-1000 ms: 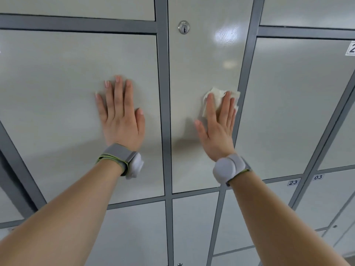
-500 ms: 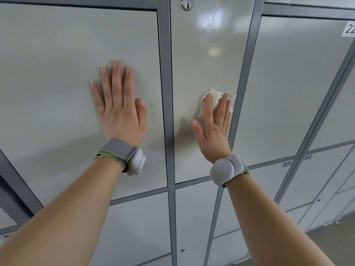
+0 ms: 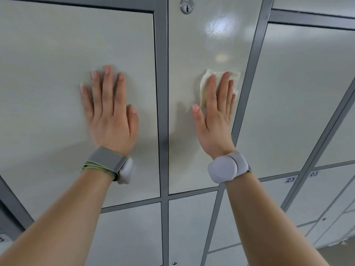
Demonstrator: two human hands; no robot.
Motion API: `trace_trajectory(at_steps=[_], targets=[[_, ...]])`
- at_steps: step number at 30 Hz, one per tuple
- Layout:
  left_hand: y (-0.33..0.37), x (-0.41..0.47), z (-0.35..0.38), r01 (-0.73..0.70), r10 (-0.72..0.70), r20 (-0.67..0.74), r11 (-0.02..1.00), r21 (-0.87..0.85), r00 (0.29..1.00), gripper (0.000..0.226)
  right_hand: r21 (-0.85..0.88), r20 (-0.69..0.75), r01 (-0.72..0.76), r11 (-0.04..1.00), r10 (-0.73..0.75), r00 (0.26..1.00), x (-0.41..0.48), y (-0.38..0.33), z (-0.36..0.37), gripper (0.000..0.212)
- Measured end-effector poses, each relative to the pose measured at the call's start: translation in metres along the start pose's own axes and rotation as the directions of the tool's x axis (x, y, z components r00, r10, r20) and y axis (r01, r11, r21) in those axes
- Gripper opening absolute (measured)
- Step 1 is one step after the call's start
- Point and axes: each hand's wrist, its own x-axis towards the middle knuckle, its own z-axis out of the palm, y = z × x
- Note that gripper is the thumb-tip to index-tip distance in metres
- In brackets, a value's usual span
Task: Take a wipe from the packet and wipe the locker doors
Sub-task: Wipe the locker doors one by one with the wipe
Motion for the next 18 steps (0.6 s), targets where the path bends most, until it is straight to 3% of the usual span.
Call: trace_trajectory(at_steps=[10, 18], targets=[[0.004, 0.000, -0.003, 0.032, -0.033, -0.005, 0.998, -0.051, 0.999, 0.050, -0.149, 0.048, -0.003, 0.989, 0.010, 0.999, -0.048, 0.018, 0.026, 0.076], [0.005, -0.001, -0.005, 0.038, -0.036, 0.020, 0.995, -0.093, 0.999, 0.052, 0.032, -0.019, -0.072, 0.997, 0.072, 0.997, -0.001, -0.010, 0.005, 0.076]])
